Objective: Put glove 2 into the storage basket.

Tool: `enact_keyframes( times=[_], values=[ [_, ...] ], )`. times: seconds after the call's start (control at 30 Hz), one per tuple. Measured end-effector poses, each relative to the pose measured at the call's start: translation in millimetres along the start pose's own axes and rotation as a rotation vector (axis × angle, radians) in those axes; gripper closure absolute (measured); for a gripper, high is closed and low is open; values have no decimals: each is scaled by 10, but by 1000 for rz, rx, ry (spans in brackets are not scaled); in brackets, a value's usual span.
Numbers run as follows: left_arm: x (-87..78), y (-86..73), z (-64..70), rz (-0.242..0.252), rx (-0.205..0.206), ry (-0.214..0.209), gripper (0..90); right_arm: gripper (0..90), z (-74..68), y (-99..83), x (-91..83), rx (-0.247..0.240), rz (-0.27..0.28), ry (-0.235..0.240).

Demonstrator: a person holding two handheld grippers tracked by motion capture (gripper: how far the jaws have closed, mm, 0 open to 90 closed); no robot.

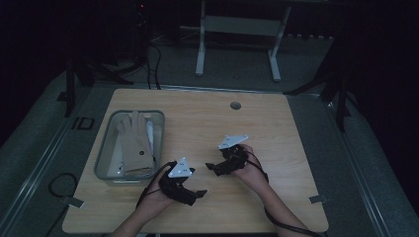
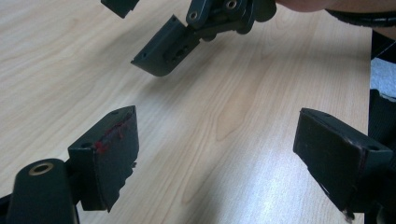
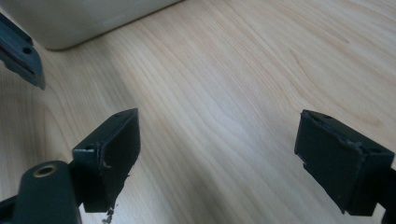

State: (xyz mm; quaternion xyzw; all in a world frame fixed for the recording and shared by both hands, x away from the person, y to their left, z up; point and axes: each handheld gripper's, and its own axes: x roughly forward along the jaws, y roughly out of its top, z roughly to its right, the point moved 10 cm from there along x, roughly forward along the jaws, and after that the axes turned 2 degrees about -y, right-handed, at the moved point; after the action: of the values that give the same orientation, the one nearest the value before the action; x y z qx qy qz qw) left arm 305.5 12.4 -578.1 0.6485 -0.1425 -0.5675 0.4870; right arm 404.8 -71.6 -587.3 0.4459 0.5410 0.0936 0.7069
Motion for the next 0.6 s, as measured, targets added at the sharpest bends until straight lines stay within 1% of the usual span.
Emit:
enact_keyframes(
  times=[0.2, 0.27, 0.33, 0.4, 0.53, 0.6],
  values=[
    [135, -50, 74, -6, 3, -30, 146, 142, 2, -167, -90, 3, -4, -2],
    [187, -73, 104, -16, 15, -41, 146, 142, 0, -222, -125, 4, -1, -4],
    [229, -87, 146, -18, 34, -60, 146, 142, 2, -272, -161, 8, 4, -2],
    [263, -105, 176, -30, 52, -74, 145, 142, 12, -325, -193, 4, 3, -7],
    [324, -123, 226, -37, 57, -98, 145, 142, 33, -432, -240, 4, -1, -17],
    [352, -131, 245, -40, 55, -110, 145, 141, 37, -481, -262, 15, 1, -17]
  ],
)
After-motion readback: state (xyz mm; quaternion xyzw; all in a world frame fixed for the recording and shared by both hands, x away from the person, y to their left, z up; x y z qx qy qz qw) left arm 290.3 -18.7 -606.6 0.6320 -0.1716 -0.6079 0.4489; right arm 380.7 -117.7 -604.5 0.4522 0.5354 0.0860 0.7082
